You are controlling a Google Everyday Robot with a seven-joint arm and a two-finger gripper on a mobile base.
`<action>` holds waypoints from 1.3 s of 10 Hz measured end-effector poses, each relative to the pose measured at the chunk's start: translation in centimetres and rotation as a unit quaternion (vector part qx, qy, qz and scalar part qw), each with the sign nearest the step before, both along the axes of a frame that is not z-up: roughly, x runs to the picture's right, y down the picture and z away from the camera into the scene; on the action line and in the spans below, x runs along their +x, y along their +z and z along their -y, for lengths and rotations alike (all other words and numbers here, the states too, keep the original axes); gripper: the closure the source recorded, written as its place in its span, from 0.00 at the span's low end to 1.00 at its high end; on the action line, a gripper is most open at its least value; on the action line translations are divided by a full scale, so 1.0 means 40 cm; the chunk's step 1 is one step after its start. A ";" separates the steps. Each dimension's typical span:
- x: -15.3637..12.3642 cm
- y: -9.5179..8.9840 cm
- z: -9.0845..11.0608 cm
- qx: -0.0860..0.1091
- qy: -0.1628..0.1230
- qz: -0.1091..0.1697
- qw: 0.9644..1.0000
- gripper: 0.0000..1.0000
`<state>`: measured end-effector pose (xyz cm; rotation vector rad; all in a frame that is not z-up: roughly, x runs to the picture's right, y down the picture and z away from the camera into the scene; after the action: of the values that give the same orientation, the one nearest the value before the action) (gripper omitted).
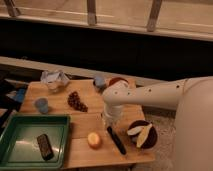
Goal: Wipe table surface with brush
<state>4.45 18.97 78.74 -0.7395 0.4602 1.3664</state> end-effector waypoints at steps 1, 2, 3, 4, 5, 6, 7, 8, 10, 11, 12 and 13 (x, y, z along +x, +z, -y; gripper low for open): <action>0.011 0.020 0.027 0.001 0.001 0.002 1.000 1.00; 0.011 0.035 0.045 0.003 0.000 0.005 1.000 1.00; 0.003 0.047 0.061 0.004 -0.005 0.010 1.000 1.00; -0.015 0.053 0.066 0.005 -0.014 0.017 1.000 1.00; -0.027 0.050 0.060 0.003 -0.018 0.022 1.000 1.00; -0.038 0.040 0.044 0.001 -0.027 0.027 0.999 1.00; -0.058 0.017 0.013 -0.003 -0.036 0.031 0.999 1.00; -0.076 0.000 -0.010 -0.004 -0.042 0.034 0.999 1.00; -0.093 -0.045 -0.078 -0.010 -0.042 0.023 0.999 1.00; -0.089 -0.053 -0.094 -0.012 -0.039 0.015 0.999 1.00; -0.085 -0.055 -0.102 -0.012 -0.036 0.010 0.999 1.00; -0.072 -0.052 -0.100 -0.011 -0.032 0.002 0.999 1.00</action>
<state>1.56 22.96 76.66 -0.7399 0.4916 1.3018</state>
